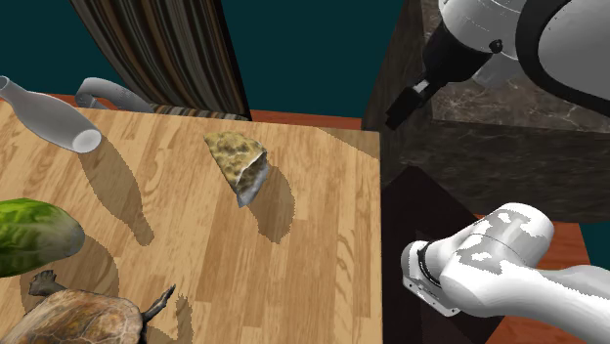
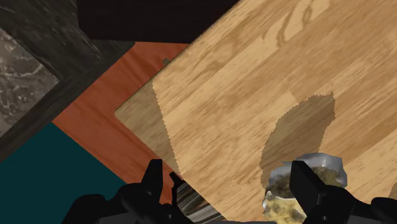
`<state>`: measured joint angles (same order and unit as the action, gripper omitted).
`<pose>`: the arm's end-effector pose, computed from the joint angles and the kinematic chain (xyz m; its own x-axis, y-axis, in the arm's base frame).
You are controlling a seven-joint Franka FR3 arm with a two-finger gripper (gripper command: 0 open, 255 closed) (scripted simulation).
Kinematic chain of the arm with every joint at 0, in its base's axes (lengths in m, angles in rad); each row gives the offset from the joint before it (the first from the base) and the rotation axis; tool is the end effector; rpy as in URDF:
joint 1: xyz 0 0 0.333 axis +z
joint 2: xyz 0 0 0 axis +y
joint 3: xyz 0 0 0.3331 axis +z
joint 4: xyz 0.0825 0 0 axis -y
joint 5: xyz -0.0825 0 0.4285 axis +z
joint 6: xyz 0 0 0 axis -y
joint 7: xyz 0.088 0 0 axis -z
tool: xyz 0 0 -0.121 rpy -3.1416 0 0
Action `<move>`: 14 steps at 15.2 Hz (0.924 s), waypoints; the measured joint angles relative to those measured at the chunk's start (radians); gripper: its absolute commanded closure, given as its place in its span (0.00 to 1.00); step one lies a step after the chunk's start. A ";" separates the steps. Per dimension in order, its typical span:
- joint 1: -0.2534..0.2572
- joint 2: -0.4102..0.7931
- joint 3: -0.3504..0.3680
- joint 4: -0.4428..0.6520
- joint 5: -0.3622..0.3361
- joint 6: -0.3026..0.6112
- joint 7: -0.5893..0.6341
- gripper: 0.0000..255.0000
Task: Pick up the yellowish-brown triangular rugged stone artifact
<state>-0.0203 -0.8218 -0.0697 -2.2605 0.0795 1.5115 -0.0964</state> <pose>0.3219 -0.0277 0.6443 0.9960 0.0291 0.0840 0.0392 -0.9918 -0.1220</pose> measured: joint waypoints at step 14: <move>0.032 0.127 0.263 -0.127 0.130 0.325 0.290 0.00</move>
<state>0.0115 -0.6945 0.1934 -2.3875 0.2091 1.8361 0.1936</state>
